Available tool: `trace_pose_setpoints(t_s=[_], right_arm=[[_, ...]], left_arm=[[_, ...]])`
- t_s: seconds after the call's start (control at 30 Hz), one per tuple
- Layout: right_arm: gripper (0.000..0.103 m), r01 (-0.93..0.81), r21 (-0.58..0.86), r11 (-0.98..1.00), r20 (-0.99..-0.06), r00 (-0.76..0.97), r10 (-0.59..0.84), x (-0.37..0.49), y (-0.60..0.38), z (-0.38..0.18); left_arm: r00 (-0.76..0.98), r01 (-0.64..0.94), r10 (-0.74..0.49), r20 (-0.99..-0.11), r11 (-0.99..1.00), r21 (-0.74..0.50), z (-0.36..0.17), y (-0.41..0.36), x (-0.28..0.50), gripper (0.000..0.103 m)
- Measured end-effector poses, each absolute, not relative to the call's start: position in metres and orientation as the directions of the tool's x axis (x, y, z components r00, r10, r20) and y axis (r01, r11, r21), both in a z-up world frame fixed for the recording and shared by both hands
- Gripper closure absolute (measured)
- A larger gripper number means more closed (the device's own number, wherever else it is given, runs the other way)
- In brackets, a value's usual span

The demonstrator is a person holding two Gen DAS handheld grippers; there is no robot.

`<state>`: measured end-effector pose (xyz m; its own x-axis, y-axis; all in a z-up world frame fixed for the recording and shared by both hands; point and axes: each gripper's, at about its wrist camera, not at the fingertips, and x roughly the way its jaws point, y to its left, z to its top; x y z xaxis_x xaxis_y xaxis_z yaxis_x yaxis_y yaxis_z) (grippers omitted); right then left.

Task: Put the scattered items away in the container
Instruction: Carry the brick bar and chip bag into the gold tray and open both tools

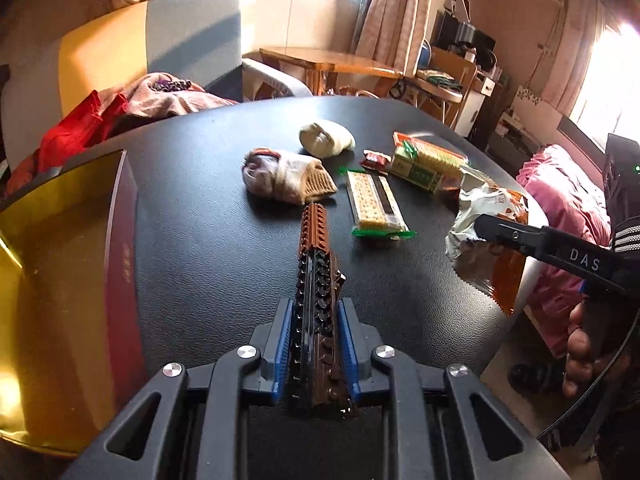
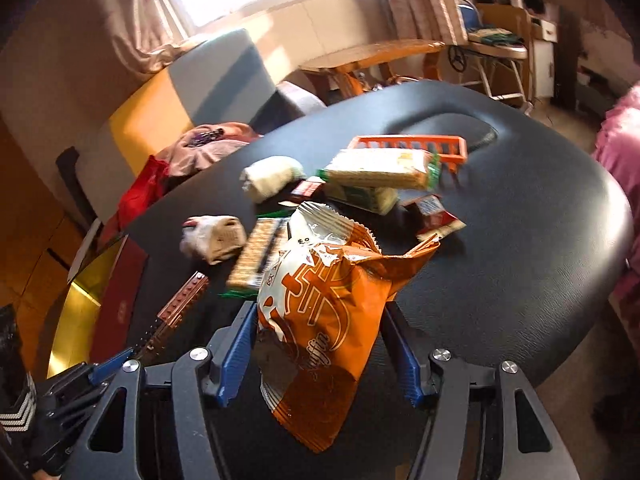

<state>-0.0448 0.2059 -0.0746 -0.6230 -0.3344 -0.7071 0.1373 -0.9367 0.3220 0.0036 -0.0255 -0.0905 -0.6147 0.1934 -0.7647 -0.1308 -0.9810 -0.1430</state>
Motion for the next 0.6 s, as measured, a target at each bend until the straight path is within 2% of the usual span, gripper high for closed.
trace_pose_setpoints(t_s=[0.17,0.27,0.4,0.6], right_arm=[[0.041,0.247,0.333,-0.910,-0.683,-0.601,-0.414,-0.043,0.167,-0.060],[0.041,0.327,0.339,-0.882,-0.662,-0.583,-0.471,-0.040,0.139,-0.047],[0.041,0.444,0.368,-0.817,-0.626,-0.531,-0.571,-0.040,0.093,-0.030],[0.041,0.609,0.362,-0.706,-0.606,-0.422,-0.674,-0.039,0.004,-0.011]], left_arm=[[-0.648,-0.082,0.178,-0.740,-0.983,-0.164,-0.078,-0.045,0.012,0.081],[-0.683,-0.016,0.126,-0.720,-0.987,-0.158,-0.062,-0.067,0.020,0.081],[-0.729,0.095,0.009,-0.685,-0.989,-0.115,-0.042,-0.105,0.035,0.081],[-0.697,0.288,-0.145,-0.703,-0.953,-0.089,-0.042,-0.176,0.049,0.081]])
